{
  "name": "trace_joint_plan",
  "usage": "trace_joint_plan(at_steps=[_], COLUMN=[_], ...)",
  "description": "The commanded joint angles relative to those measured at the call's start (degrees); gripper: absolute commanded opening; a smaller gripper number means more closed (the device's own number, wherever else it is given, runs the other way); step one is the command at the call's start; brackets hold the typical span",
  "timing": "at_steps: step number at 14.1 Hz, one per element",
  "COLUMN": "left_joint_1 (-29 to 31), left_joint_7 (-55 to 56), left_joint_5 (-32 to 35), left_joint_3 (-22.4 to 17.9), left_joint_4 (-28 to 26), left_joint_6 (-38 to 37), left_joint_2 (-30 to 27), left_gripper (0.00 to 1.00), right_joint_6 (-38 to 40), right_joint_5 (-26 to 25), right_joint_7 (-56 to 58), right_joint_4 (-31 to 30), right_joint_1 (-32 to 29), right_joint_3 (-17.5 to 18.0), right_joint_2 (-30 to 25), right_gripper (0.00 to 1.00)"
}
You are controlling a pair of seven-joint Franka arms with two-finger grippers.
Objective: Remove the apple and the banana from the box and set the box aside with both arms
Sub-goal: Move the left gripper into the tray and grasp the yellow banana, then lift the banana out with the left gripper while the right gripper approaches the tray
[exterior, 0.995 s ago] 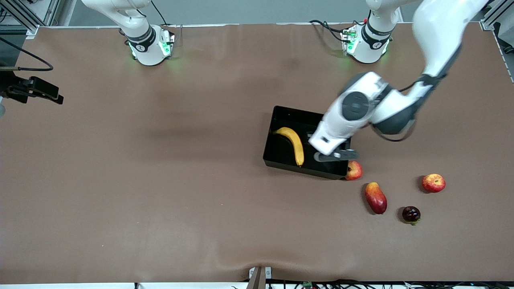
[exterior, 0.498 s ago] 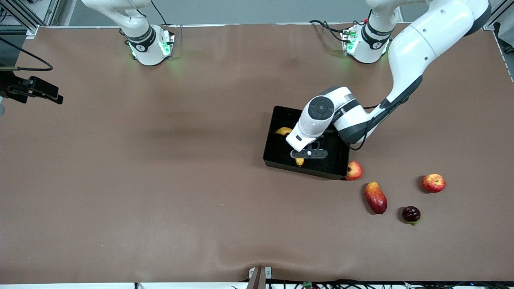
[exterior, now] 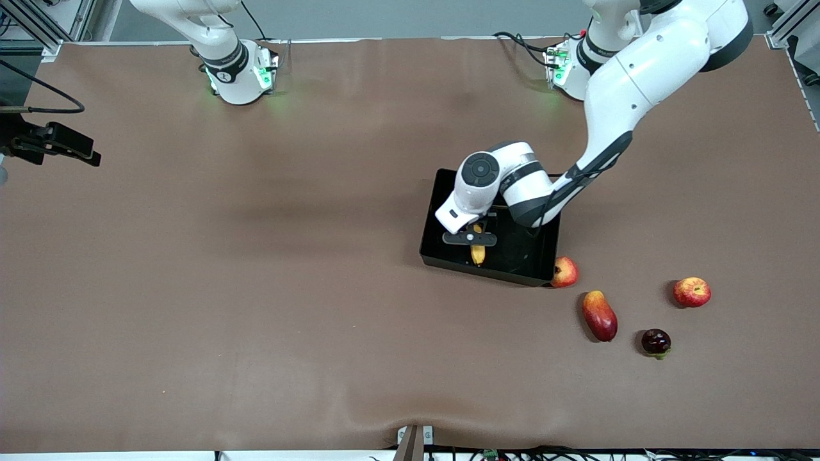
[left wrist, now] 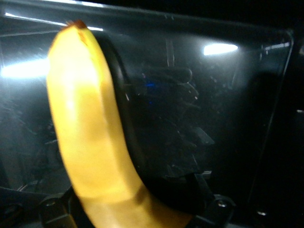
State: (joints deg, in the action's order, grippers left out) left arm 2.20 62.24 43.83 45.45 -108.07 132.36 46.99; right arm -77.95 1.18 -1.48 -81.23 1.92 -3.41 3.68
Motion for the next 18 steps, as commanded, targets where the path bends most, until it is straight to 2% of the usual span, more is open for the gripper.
trace_joint_plan(at_steps=[1,2,3,5,8,10,12,13,15,16,18], left_joint_1=[0.0,-0.09,-0.09,-0.09,1.05,1.14,3.14,6.73,17.87,22.28,28.09], left_joint_7=[1.57,1.4,1.31,0.96,0.69,0.61,-0.7,-4.54,-11.15,-13.78,-19.41], left_joint_5=[1.34,1.34,1.34,0.91,0.73,0.47,0.29,0.2,-0.06,-0.06,-0.06], left_joint_3=[-0.36,-0.36,-0.28,0.42,5.33,6.84,9.46,12.0,19.11,20.97,21.34], left_joint_4=[0.32,0.58,0.76,3.99,12.42,17.96,23.06,23.95,23.53,22.83,20.98], left_joint_6=[0.71,0.36,-0.08,-4.1,-14.82,-20.62,-26.86,-28.37,-28.47,-28.47,-28.64], left_joint_2=[0.47,-0.05,-0.49,-1.64,-2.25,-3.04,-3.49,-3.49,-3.23,-3.14,-3.22], left_gripper=[0.33,0.08,0.0,0.0,0.0,0.0,0.0,0.0,0.0,0.0,0.0], right_joint_6=[-0.36,-1.06,-2.02,-3.61,-3.01,-2.83,-3.7,-5.62,-10.62,-12.82,-18.53], right_joint_5=[0.58,0.75,0.75,0.58,0.76,-0.38,0.22,0.84,4.25,6.79,9.27], right_joint_7=[0.07,0.07,-0.1,-0.19,-0.1,0.42,-0.37,-1.24,-6.93,-9.13,-13.26], right_joint_4=[0.99,0.99,0.99,0.99,0.46,0.55,0.46,0.55,0.37,0.37,0.46], right_joint_1=[0.45,0.89,2.2,5.1,8.35,13.25,16.26,17.84,20.48,22.06,25.31], right_joint_3=[0.6,0.78,0.78,0.69,0.69,0.6,0.6,0.69,0.69,0.69,0.69], right_joint_2=[2.03,2.99,4.13,7.2,10.98,15.2,16.62,17.58,18.55,19.43,21.8], right_gripper=[1.0,1.0,1.0,1.0,1.0,1.0,1.0,1.0,1.0,1.0,1.0])
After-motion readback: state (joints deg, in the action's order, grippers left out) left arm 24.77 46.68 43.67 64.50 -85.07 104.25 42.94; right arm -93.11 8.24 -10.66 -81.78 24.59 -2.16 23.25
